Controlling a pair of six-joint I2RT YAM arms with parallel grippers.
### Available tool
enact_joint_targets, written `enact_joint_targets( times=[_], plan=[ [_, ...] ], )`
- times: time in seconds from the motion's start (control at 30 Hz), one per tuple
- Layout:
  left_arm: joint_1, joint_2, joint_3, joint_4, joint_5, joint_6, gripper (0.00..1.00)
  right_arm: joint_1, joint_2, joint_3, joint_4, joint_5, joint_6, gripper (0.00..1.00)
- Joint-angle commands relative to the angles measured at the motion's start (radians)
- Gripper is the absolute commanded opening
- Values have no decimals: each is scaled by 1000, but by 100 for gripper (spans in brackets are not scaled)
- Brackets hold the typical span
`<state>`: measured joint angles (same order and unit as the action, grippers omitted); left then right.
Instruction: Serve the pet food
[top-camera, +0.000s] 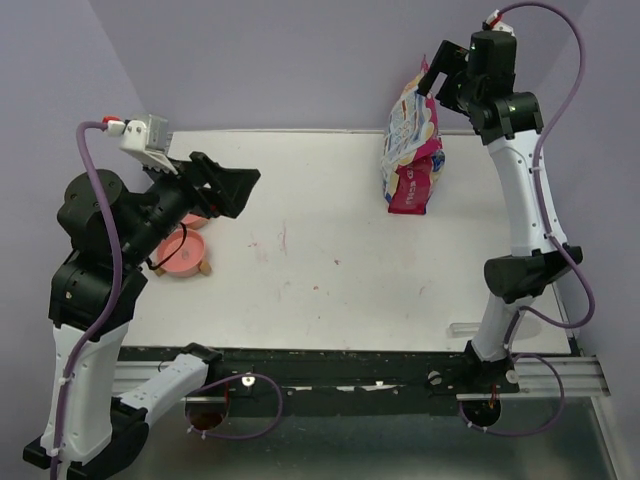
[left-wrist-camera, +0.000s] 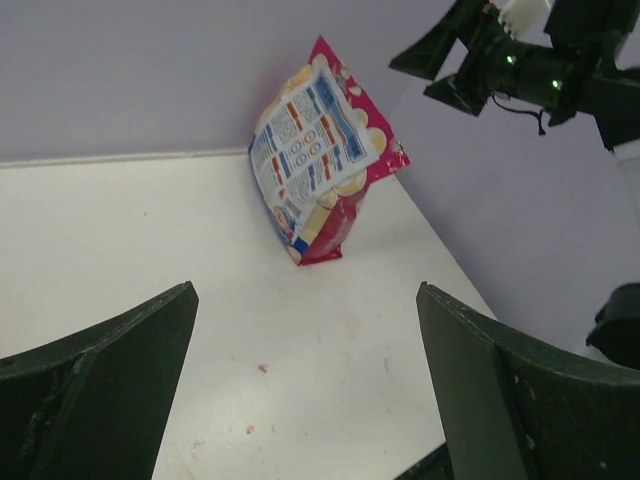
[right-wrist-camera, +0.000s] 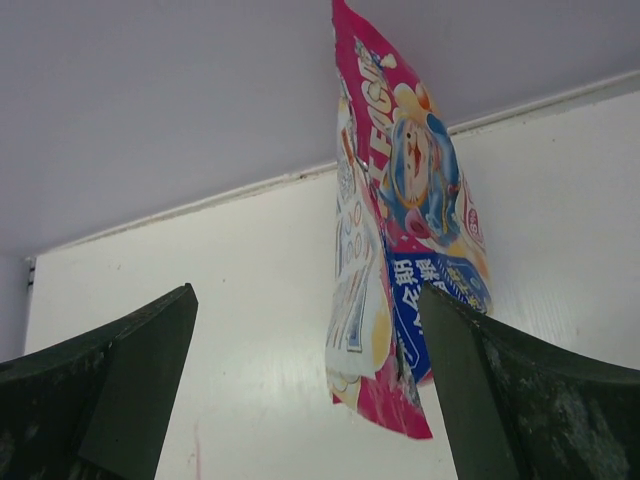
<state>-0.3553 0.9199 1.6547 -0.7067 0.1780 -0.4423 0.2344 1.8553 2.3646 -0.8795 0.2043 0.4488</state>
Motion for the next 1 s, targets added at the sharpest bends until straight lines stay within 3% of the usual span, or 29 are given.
enact_joint_targets(
  times=[0.0, 0.3, 0.47, 0.73, 0.97],
  plan=[
    [-4, 19, 4, -161, 162, -41, 99, -7, 70, 67, 63, 93, -73, 100],
    [-2, 43, 62, -310, 195, -15, 98, -18, 192, 2, 119, 99, -186, 92],
    [-4, 60, 51, -307, 239, -36, 95, -26, 260, 1, 119, 86, -191, 70],
    [-4, 79, 69, -307, 248, -30, 94, -27, 315, -1, 90, 8, -202, 50],
    [-4, 85, 91, -343, 233, -16, 94, -23, 326, -16, 76, -43, -222, 22]
  ],
)
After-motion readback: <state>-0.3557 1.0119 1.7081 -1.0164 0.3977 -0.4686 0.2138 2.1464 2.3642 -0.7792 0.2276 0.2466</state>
